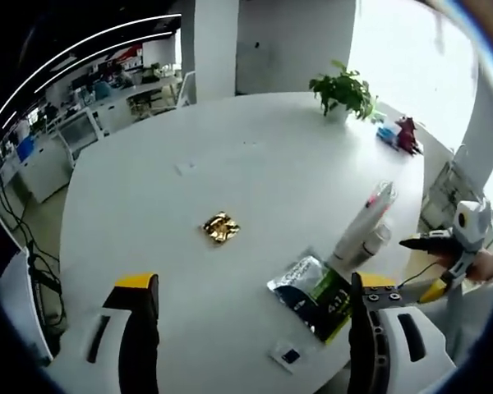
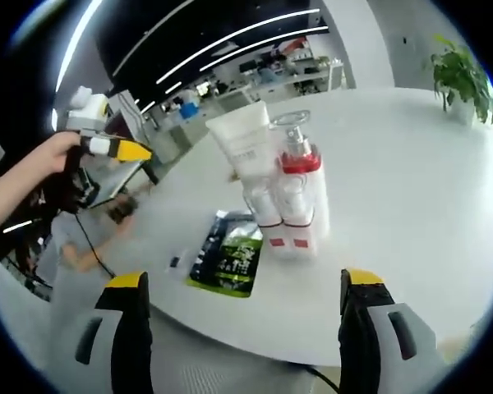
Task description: Arrange the skincare products in the storage area until every visible bottle or jar stands upright without overlapping.
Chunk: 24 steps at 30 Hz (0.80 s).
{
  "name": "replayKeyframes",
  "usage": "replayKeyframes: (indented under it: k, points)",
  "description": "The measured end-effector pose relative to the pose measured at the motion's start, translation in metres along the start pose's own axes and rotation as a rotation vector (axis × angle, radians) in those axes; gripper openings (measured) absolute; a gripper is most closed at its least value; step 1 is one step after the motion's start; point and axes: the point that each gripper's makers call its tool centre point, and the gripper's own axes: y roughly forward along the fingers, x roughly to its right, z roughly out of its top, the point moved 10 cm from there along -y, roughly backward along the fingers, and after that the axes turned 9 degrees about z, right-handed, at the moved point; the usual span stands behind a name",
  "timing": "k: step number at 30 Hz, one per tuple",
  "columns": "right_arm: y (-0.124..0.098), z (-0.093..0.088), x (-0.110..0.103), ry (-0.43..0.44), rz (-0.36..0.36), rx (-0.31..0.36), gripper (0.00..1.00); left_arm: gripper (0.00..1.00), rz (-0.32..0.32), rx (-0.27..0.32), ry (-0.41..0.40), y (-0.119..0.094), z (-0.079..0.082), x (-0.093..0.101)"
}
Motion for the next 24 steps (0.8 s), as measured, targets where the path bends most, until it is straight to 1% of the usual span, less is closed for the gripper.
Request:
replayKeyframes:
  k: [1,3,7,9,10,11,12,15,17,21,23,24]
  points:
    - [-0.001,-0.001,0.001,0.004,0.000,-0.001,0.95,0.94,0.008,-0.007,-0.003,0.002,0.000,0.000]
    - [0.000,-0.001,0.001,0.012,0.004,-0.007,0.95,0.94,0.003,-0.015,0.006,0.007,0.000,-0.002]
    - [0.000,-0.002,-0.001,0.010,0.010,-0.021,0.95,0.94,0.001,-0.021,0.015,0.005,-0.001,0.001]
    - [0.000,-0.002,-0.002,0.008,0.007,-0.028,0.95,0.94,-0.001,-0.028,0.015,0.012,0.000,-0.004]
    - [-0.001,-0.001,-0.003,0.009,0.005,-0.028,0.95,0.94,0.001,-0.032,0.015,0.007,-0.001,-0.003]
    - [-0.001,-0.001,-0.002,0.010,0.004,-0.029,0.95,0.93,0.001,-0.036,0.015,0.008,-0.001,-0.003]
    - [-0.001,-0.001,-0.002,0.014,0.003,-0.034,0.95,0.93,0.003,-0.039,0.013,0.013,0.002,-0.005]
    - [-0.001,-0.002,-0.002,0.020,0.006,-0.033,0.95,0.93,0.005,-0.045,0.007,0.020,0.004,-0.008]
    - [-0.001,-0.003,-0.002,0.022,0.005,-0.036,0.95,0.93,0.004,-0.052,0.007,0.020,0.003,-0.006]
    - [-0.001,-0.003,-0.001,0.033,0.003,-0.037,0.96,0.92,0.005,-0.067,0.007,0.033,0.008,-0.008]
    - [-0.001,-0.003,0.000,0.038,0.001,-0.038,0.96,0.92,0.000,-0.072,0.010,0.032,0.008,-0.005]
    - [-0.001,-0.003,0.000,0.039,0.000,-0.037,0.96,0.92,0.000,-0.073,0.012,0.034,0.009,-0.006]
